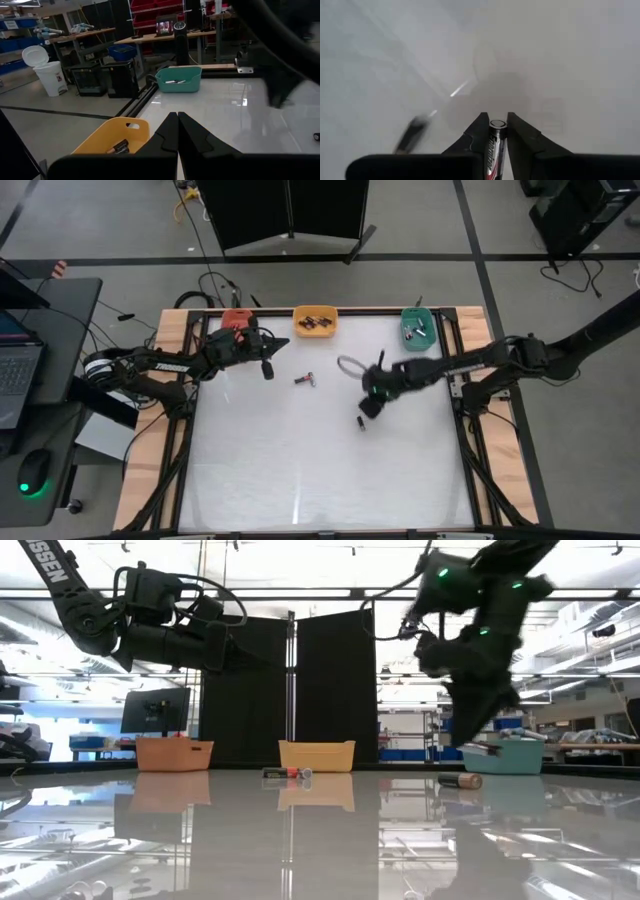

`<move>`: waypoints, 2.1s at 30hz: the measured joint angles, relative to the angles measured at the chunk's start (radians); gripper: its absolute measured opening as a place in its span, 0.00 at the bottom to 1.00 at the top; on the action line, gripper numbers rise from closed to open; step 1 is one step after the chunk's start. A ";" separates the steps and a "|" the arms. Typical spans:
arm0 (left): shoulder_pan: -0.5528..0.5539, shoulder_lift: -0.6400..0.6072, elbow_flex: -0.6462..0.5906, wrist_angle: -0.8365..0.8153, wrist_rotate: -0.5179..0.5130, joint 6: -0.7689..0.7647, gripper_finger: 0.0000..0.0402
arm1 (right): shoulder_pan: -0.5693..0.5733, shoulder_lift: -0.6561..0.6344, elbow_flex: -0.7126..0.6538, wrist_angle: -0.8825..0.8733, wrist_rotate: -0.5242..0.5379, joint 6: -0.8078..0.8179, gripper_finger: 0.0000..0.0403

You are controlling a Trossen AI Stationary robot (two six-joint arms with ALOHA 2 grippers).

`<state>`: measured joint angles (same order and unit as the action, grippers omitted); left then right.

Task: Sort batteries
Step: Put the black battery into the green bin

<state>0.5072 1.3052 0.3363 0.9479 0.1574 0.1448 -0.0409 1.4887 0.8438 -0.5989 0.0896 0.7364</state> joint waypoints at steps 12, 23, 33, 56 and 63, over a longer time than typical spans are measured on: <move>0.000 0.000 0.000 -0.009 0.000 0.005 0.02 | -0.566 -0.002 0.227 -0.094 0.106 -0.491 0.14; 0.000 0.000 0.000 -0.012 0.000 0.001 0.02 | -0.894 -0.002 0.159 -0.042 0.132 -0.636 0.14; 0.000 0.000 0.000 -0.012 0.000 0.000 0.02 | -0.975 -0.002 0.043 0.073 0.174 -0.653 0.14; -0.002 0.000 0.000 -0.037 0.000 0.000 0.02 | -0.965 0.161 0.003 0.261 0.180 -0.658 0.14; -0.004 0.000 0.000 -0.041 0.000 -0.003 0.02 | -0.969 0.176 0.007 0.261 0.180 -0.661 0.23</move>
<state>0.5030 1.3052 0.3363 0.9068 0.1570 0.1415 -1.0103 1.6649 0.8513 -0.3383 0.2696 0.0750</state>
